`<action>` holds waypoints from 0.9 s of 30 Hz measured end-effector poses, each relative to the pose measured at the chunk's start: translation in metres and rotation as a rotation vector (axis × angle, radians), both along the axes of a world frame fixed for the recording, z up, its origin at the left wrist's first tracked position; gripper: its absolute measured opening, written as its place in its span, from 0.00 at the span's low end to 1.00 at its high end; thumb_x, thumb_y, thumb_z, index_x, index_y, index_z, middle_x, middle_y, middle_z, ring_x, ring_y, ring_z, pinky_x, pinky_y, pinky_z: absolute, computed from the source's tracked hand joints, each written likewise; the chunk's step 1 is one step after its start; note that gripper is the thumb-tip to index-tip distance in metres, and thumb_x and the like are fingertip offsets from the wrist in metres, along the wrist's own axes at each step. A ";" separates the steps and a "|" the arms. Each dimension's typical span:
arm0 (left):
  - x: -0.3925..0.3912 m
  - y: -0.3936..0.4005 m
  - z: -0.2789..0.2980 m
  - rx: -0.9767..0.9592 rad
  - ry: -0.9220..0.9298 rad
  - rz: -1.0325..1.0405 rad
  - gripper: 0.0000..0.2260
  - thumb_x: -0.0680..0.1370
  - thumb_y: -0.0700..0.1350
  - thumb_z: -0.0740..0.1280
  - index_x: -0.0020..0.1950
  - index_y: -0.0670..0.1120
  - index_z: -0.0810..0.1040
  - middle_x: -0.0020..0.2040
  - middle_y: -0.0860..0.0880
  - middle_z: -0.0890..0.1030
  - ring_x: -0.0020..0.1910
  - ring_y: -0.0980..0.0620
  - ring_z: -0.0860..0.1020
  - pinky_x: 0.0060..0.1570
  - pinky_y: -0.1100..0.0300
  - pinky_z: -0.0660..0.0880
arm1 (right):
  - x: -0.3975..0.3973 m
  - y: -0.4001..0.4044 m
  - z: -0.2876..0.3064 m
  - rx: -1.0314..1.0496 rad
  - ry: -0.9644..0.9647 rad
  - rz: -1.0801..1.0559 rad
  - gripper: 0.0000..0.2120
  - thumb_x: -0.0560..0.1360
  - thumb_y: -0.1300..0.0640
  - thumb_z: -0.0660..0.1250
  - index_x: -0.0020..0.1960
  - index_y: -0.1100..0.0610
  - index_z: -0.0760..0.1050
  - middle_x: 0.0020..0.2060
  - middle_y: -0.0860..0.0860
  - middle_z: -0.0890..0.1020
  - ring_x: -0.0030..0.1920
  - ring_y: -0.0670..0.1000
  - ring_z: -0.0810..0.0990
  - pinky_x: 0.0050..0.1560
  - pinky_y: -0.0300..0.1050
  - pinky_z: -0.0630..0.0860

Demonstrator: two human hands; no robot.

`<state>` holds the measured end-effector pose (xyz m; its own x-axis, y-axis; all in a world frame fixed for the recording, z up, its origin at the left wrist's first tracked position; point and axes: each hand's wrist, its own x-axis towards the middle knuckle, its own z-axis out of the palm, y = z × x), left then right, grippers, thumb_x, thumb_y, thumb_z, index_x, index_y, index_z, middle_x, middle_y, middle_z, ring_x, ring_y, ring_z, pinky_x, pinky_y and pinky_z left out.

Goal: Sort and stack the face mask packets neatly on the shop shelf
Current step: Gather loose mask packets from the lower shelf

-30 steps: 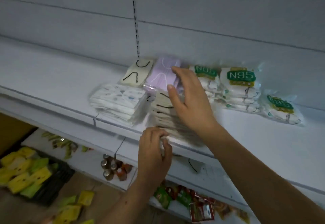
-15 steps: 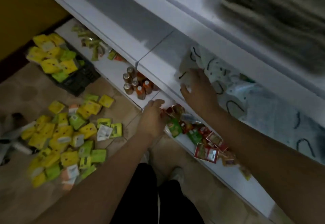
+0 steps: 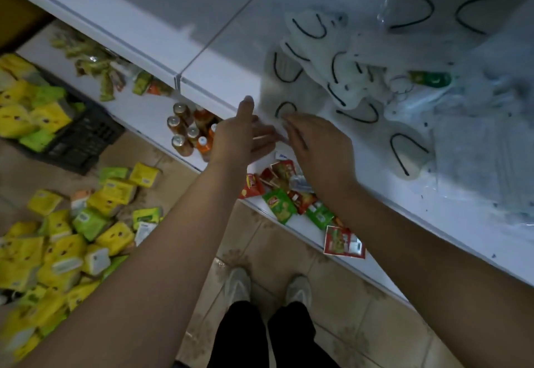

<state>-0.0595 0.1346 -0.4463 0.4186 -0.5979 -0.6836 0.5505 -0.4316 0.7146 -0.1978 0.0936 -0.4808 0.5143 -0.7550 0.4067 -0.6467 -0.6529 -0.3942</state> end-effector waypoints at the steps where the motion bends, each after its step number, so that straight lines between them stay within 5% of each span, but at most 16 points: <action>1: 0.000 -0.001 0.004 0.001 0.042 -0.026 0.17 0.81 0.55 0.65 0.54 0.40 0.78 0.47 0.39 0.85 0.44 0.43 0.86 0.47 0.52 0.83 | -0.001 0.008 0.003 -0.011 -0.029 0.050 0.10 0.79 0.57 0.64 0.56 0.57 0.82 0.49 0.51 0.85 0.47 0.52 0.83 0.44 0.40 0.75; 4: -0.002 -0.009 0.012 -0.029 -0.055 -0.116 0.10 0.78 0.44 0.71 0.53 0.37 0.78 0.41 0.41 0.84 0.36 0.46 0.84 0.33 0.59 0.81 | -0.005 0.017 0.008 0.047 -0.079 0.210 0.14 0.78 0.60 0.63 0.61 0.59 0.80 0.57 0.54 0.83 0.57 0.54 0.82 0.54 0.48 0.80; 7: 0.004 -0.021 0.015 -0.040 -0.235 -0.184 0.05 0.78 0.35 0.67 0.42 0.41 0.76 0.23 0.50 0.76 0.18 0.57 0.73 0.19 0.68 0.68 | -0.017 0.006 0.012 0.196 -0.015 0.229 0.23 0.79 0.48 0.64 0.69 0.60 0.74 0.66 0.55 0.77 0.66 0.54 0.74 0.67 0.48 0.71; 11: 0.022 -0.029 0.017 -0.144 -0.217 -0.219 0.11 0.80 0.31 0.61 0.46 0.44 0.78 0.41 0.44 0.81 0.40 0.45 0.80 0.40 0.54 0.79 | -0.048 -0.022 0.014 0.277 0.161 -0.237 0.31 0.79 0.45 0.63 0.76 0.60 0.61 0.72 0.58 0.68 0.71 0.59 0.66 0.69 0.57 0.68; 14: 0.028 -0.026 0.016 -0.148 -0.128 -0.175 0.14 0.80 0.29 0.58 0.56 0.46 0.76 0.48 0.42 0.81 0.42 0.41 0.80 0.30 0.55 0.79 | -0.069 -0.030 0.011 0.392 0.335 -0.515 0.42 0.77 0.39 0.64 0.79 0.62 0.52 0.77 0.60 0.60 0.75 0.63 0.59 0.73 0.60 0.63; 18: 0.021 -0.016 0.009 -0.165 -0.030 -0.107 0.19 0.80 0.28 0.57 0.66 0.43 0.74 0.52 0.43 0.82 0.45 0.46 0.82 0.29 0.58 0.80 | -0.082 -0.021 0.015 0.452 0.225 -0.578 0.44 0.76 0.41 0.67 0.79 0.63 0.50 0.78 0.61 0.56 0.77 0.62 0.56 0.75 0.58 0.60; 22: 0.001 -0.007 -0.003 -0.189 -0.013 -0.099 0.20 0.79 0.29 0.59 0.69 0.42 0.74 0.57 0.42 0.83 0.53 0.44 0.83 0.42 0.56 0.83 | -0.102 -0.011 0.011 0.374 0.319 -0.647 0.35 0.75 0.37 0.64 0.67 0.65 0.70 0.69 0.61 0.71 0.68 0.64 0.68 0.66 0.57 0.71; 27: -0.025 0.005 -0.011 -0.222 -0.031 -0.056 0.19 0.78 0.30 0.62 0.68 0.40 0.75 0.58 0.40 0.83 0.56 0.42 0.82 0.48 0.52 0.83 | -0.099 0.009 0.014 0.198 0.246 -0.543 0.09 0.77 0.54 0.67 0.53 0.57 0.83 0.60 0.53 0.81 0.58 0.57 0.78 0.43 0.45 0.74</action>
